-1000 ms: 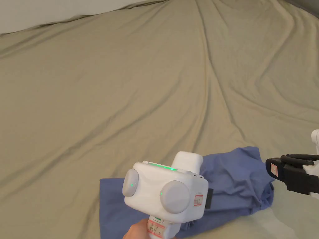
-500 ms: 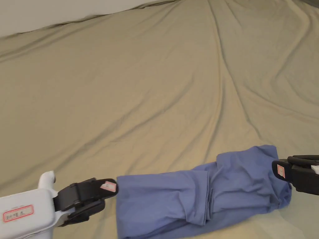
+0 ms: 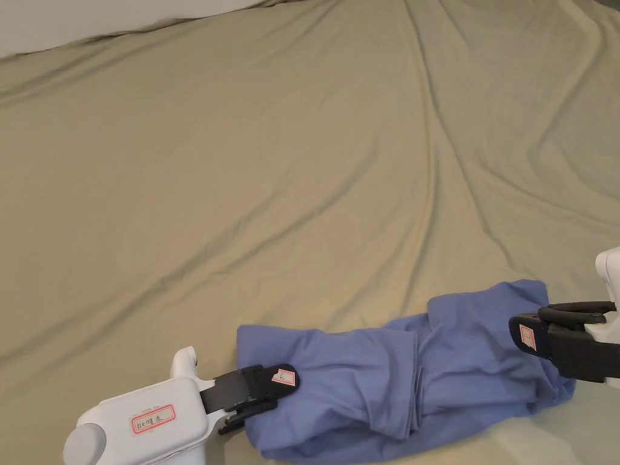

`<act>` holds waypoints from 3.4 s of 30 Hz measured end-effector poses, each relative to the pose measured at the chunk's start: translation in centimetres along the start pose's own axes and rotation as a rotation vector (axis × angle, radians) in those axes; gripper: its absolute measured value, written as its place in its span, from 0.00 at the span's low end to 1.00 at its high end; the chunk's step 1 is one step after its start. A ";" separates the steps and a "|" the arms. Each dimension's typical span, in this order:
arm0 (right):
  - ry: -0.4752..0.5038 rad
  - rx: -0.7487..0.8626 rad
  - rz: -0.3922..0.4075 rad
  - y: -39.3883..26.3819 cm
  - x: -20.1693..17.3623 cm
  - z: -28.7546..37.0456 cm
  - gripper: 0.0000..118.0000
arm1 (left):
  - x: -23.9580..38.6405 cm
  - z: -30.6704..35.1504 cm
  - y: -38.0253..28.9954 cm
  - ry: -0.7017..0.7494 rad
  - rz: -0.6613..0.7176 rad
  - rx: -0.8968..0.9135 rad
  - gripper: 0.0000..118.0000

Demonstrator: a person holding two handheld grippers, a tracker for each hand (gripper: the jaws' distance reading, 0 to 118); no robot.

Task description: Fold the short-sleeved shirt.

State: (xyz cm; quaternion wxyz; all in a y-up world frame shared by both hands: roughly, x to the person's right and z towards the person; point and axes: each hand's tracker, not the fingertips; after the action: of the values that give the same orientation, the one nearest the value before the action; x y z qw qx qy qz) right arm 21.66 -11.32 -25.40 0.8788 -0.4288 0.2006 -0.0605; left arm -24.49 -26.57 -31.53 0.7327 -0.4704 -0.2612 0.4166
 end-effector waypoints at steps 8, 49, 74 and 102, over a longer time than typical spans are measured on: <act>0.007 0.016 0.018 0.5 0.1 0.2 0.02 | 1.6 6.1 1.2 0.121 -0.040 -0.001 0.11; -0.125 0.041 -0.125 -1.9 8.2 4.0 0.02 | 18.8 -16.5 -4.6 0.511 -0.567 -0.261 0.02; -0.090 -0.356 0.199 -0.7 -5.7 -15.9 0.02 | 10.6 4.9 -0.1 0.309 -0.194 -0.021 0.15; 0.264 -0.167 -0.026 3.3 -3.5 -9.5 0.02 | 2.5 -0.2 3.0 -0.111 -0.106 -0.157 0.37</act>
State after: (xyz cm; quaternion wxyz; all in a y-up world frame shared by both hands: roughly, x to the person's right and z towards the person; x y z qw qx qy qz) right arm 14.39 -15.21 -32.14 0.8052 -0.4912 0.3132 -0.1106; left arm -24.10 -23.88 -34.34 0.6991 -0.4880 -0.3577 0.3810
